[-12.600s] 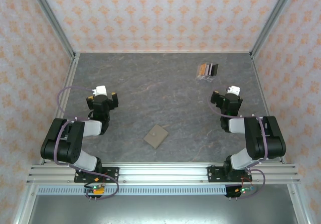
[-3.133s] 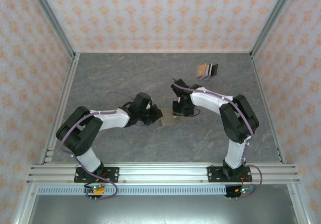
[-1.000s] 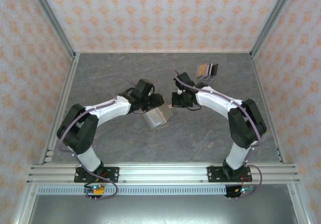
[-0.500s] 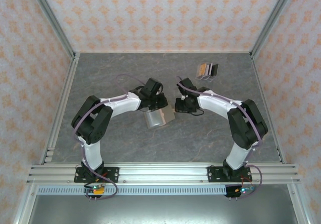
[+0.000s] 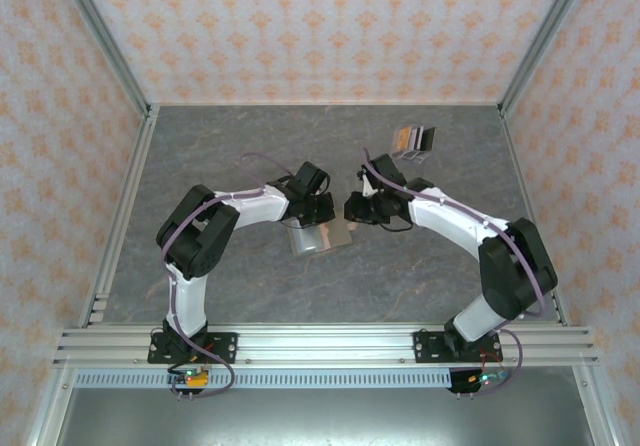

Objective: Take the credit cards out of the card holder

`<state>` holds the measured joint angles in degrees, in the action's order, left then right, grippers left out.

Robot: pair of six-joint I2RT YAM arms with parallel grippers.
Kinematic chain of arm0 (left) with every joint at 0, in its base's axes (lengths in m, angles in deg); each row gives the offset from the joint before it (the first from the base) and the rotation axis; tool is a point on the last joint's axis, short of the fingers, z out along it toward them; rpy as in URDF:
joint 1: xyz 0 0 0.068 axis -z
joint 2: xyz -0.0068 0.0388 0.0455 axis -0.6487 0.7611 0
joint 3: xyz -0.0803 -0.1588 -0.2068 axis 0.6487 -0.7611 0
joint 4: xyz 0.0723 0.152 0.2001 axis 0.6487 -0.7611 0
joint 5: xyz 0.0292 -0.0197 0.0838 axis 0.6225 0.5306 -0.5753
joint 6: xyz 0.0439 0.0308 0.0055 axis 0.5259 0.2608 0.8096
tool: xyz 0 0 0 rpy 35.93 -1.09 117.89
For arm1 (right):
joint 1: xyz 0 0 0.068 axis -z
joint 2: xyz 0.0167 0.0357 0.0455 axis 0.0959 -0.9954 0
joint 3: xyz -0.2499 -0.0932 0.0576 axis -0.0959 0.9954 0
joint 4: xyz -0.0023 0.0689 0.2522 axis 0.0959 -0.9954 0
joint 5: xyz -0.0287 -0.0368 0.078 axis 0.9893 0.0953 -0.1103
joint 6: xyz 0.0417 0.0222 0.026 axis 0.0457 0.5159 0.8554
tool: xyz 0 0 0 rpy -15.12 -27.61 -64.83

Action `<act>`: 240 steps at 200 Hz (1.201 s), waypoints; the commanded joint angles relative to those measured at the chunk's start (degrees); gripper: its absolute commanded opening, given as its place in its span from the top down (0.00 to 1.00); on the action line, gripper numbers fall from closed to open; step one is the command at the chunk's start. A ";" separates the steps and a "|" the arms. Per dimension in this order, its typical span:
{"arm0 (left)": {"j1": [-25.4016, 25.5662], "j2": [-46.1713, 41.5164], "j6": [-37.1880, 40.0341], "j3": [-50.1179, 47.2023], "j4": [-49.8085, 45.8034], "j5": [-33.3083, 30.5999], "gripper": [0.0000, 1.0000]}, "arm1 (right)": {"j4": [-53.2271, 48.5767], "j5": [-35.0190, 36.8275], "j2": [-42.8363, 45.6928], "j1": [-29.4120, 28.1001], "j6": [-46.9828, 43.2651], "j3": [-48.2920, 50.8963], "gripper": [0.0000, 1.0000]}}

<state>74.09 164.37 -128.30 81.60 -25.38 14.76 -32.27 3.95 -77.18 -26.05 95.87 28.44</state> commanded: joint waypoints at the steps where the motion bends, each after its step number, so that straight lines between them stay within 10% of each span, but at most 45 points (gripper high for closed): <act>1: 0.52 0.74 0.11 1.57 -2.58 -0.65 0.99 | 1.80 -4.07 -2.64 -0.62 0.85 0.56 0.80; 94: 0.89 -2.91 0.63 4.94 -9.22 -2.37 0.92 | 3.03 -1.76 -11.00 -0.56 -0.55 1.23 0.84; 184: -4.02 -14.75 -0.55 -0.38 -22.10 -5.65 0.50 | 6.75 -0.72 -13.09 -0.45 -1.03 2.51 0.83; 240: -5.06 -13.03 0.45 -1.89 -22.17 -3.32 0.44 | 8.19 -1.17 -13.34 -0.57 -0.56 3.39 0.84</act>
<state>69.52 149.97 -128.65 80.00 -45.45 10.87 -25.45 2.05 -89.16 -26.44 95.48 30.56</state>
